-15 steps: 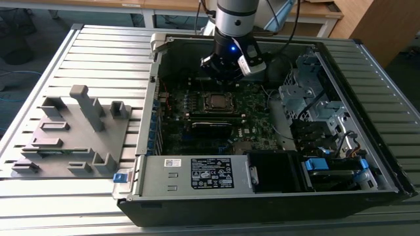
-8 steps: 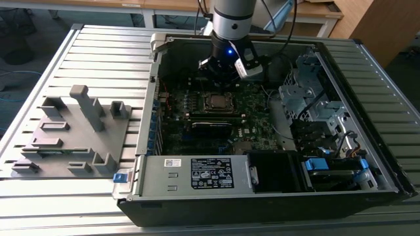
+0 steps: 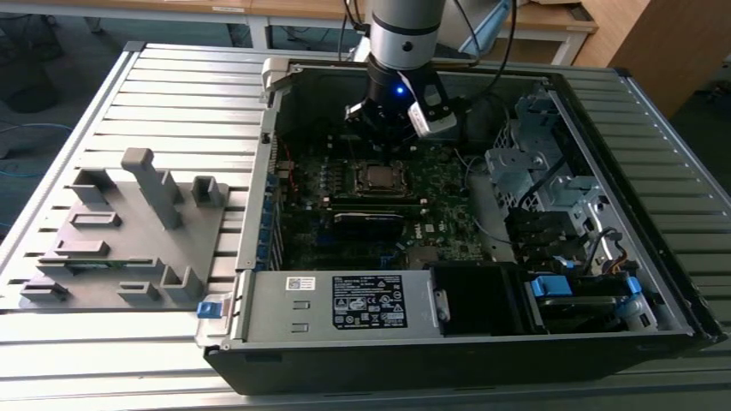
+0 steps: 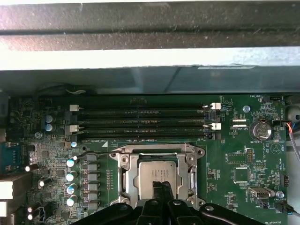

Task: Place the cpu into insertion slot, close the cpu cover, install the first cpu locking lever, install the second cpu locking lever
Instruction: 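Install the first cpu locking lever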

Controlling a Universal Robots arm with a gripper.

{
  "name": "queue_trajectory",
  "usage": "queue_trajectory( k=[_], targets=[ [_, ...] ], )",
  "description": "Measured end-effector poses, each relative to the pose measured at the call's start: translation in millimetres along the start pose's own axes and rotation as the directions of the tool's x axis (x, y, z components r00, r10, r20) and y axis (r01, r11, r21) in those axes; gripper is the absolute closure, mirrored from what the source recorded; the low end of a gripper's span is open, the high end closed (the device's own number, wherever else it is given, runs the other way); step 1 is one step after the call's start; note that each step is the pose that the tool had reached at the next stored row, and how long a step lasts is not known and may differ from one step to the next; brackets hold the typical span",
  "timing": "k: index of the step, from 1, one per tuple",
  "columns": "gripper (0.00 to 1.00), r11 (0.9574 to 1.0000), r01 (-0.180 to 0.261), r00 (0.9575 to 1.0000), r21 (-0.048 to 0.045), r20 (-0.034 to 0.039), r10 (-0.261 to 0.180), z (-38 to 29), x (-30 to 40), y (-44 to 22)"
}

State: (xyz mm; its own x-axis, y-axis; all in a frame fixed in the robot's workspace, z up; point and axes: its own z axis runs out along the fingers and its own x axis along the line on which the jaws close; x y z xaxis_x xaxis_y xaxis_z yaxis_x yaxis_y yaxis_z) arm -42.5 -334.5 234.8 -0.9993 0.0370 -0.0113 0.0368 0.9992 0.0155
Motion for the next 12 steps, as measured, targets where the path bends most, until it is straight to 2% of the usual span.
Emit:
queue_trajectory(
  k=[5, 12],
  targets=[
    [0.90, 1.0000, 0.000, 1.0000, -0.0004, 0.0001, 0.000, 0.1, 0.6, 0.0],
    [0.90, 1.0000, 0.000, 1.0000, -0.0002, 0.0000, 0.000, 0.1, 7.4, -0.3]
  ],
)
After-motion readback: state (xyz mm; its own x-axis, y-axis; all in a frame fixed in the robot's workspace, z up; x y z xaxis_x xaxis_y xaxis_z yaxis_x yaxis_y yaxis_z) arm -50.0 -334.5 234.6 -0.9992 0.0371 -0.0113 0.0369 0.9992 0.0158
